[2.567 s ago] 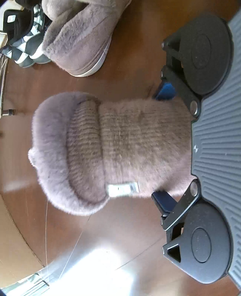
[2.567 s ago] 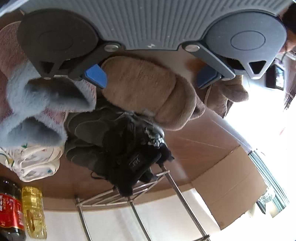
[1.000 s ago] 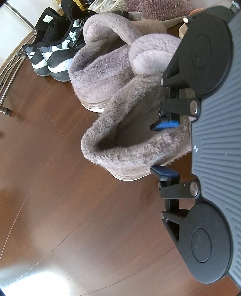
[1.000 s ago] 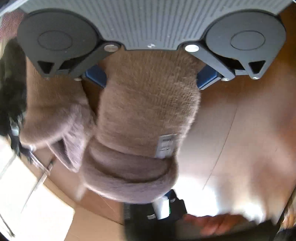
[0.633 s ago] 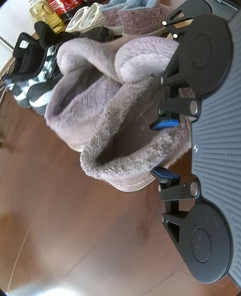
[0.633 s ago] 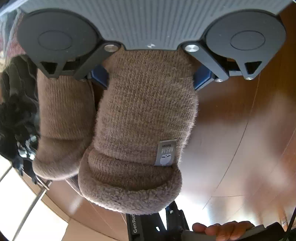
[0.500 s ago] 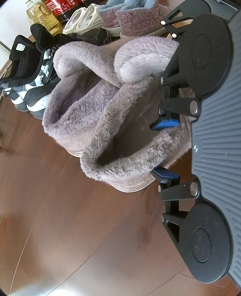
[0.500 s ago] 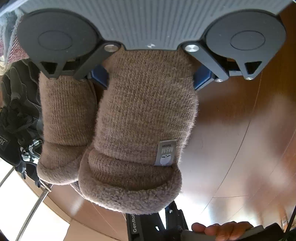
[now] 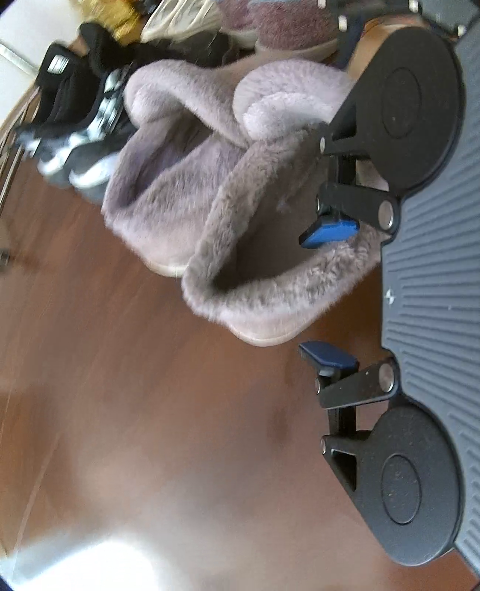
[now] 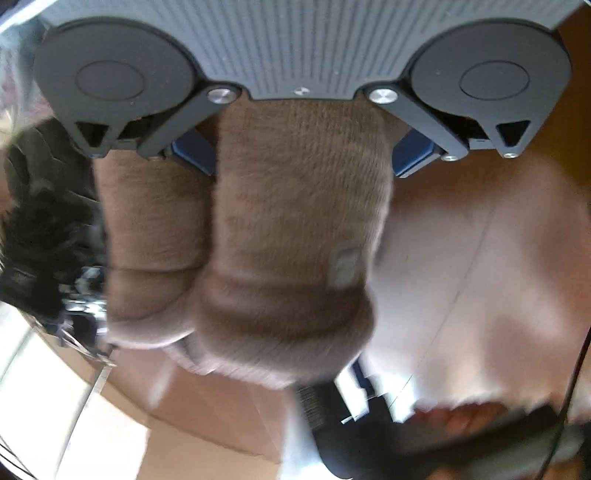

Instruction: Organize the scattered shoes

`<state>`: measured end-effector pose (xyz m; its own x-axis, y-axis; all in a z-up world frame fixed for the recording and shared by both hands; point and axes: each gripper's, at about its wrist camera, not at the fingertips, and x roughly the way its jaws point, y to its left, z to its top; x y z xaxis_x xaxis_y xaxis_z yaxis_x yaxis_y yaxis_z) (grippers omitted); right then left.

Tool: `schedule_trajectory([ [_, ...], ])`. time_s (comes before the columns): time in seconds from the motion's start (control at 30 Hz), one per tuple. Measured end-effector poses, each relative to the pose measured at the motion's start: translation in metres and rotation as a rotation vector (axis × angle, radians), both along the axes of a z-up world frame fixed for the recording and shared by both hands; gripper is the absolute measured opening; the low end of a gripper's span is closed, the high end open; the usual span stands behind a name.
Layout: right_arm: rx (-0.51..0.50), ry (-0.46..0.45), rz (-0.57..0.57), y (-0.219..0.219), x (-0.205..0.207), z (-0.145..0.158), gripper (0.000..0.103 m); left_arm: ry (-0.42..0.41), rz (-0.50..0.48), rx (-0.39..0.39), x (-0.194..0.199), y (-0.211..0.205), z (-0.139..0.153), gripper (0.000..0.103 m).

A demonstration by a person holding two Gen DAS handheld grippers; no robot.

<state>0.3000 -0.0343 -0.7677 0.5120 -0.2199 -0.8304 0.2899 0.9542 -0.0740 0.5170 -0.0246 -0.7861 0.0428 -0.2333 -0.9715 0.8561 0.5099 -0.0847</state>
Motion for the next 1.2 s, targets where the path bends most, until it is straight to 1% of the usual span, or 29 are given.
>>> schedule_trajectory([
  [0.07, 0.062, 0.003, -0.095, -0.015, -0.005, 0.027, 0.101, -0.043, 0.007, 0.059, -0.01, 0.001, 0.021, 0.059],
  [0.13, 0.163, 0.014, -0.232, -0.035, -0.021, 0.07, 0.101, -0.076, -0.011, 0.086, -0.024, 0.004, 0.059, 0.059],
  [0.17, 0.209, 0.012, -0.275, -0.044, -0.03, 0.09, 0.101, -0.084, -0.021, 0.083, -0.023, 0.012, 0.075, 0.06],
  [0.2, 0.256, 0.01, -0.318, -0.053, -0.038, 0.109, 0.101, -0.096, -0.037, 0.062, -0.024, 0.017, 0.094, 0.064],
  [0.23, 0.29, 0.009, -0.357, -0.06, -0.046, 0.129, 0.101, -0.104, -0.044, 0.056, -0.029, 0.012, 0.113, 0.066],
  [0.3, 0.313, 0.018, -0.396, -0.069, -0.061, 0.174, 0.101, -0.109, -0.041, 0.076, -0.038, -0.005, 0.145, 0.064],
  [0.37, 0.3, 0.026, -0.411, -0.079, -0.071, 0.216, 0.101, -0.092, -0.03, 0.069, -0.049, -0.014, 0.183, 0.064],
  [0.4, 0.295, 0.026, -0.42, -0.084, -0.08, 0.243, 0.101, -0.078, -0.009, 0.072, -0.059, -0.019, 0.213, 0.065],
  [0.43, 0.296, 0.024, -0.43, -0.091, -0.09, 0.27, 0.101, -0.06, 0.022, 0.082, -0.073, -0.026, 0.25, 0.066],
  [0.47, 0.299, 0.022, -0.441, -0.102, -0.097, 0.292, 0.101, -0.05, 0.04, 0.086, -0.081, -0.035, 0.269, 0.066],
  [0.5, 0.305, 0.022, -0.452, -0.11, -0.105, 0.321, 0.101, -0.034, 0.067, 0.092, -0.091, -0.041, 0.293, 0.067],
  [0.57, 0.32, 0.027, -0.458, -0.12, -0.117, 0.366, 0.101, -0.003, 0.132, 0.12, -0.113, -0.043, 0.351, 0.07],
  [0.6, 0.329, 0.027, -0.461, -0.127, -0.127, 0.405, 0.102, 0.014, 0.168, 0.127, -0.125, -0.04, 0.384, 0.073],
  [0.63, 0.335, 0.023, -0.464, -0.134, -0.133, 0.436, 0.102, 0.034, 0.209, 0.129, -0.137, -0.035, 0.421, 0.077],
  [0.67, 0.343, 0.014, -0.467, -0.139, -0.138, 0.462, 0.102, 0.045, 0.233, 0.127, -0.145, -0.033, 0.444, 0.079],
  [0.7, 0.352, 0.002, -0.474, -0.145, -0.147, 0.494, 0.102, 0.046, 0.257, 0.115, -0.156, -0.028, 0.476, 0.084],
  [0.73, 0.355, -0.007, -0.482, -0.149, -0.153, 0.514, 0.102, 0.036, 0.276, 0.106, -0.169, -0.023, 0.504, 0.091],
  [0.77, 0.353, -0.02, -0.497, -0.153, -0.158, 0.529, 0.102, 0.018, 0.286, 0.103, -0.178, -0.02, 0.522, 0.093],
  [0.83, 0.343, -0.059, -0.54, -0.16, -0.17, 0.562, 0.102, -0.012, 0.286, 0.087, -0.187, -0.012, 0.553, 0.094],
  [0.9, 0.33, -0.097, -0.576, -0.162, -0.18, 0.578, 0.102, -0.033, 0.275, 0.074, -0.199, -0.012, 0.574, 0.093],
  [1.0, 0.383, -0.145, -0.613, -0.166, -0.196, 0.598, 0.102, -0.114, 0.303, 0.063, -0.226, -0.017, 0.615, 0.093],
  [1.07, 0.44, -0.141, -0.547, -0.173, -0.202, 0.608, 0.102, -0.161, 0.326, 0.051, -0.243, -0.022, 0.636, 0.093],
  [1.1, 0.448, -0.14, -0.495, -0.176, -0.206, 0.613, 0.102, -0.176, 0.354, 0.04, -0.252, -0.025, 0.645, 0.094],
  [1.13, 0.427, -0.142, -0.434, -0.18, -0.211, 0.62, 0.102, -0.189, 0.401, 0.024, -0.264, -0.028, 0.654, 0.094],
  [1.2, 0.36, -0.138, -0.309, -0.189, -0.226, 0.631, 0.102, -0.198, 0.488, 0.005, -0.286, -0.034, 0.663, 0.094],
])
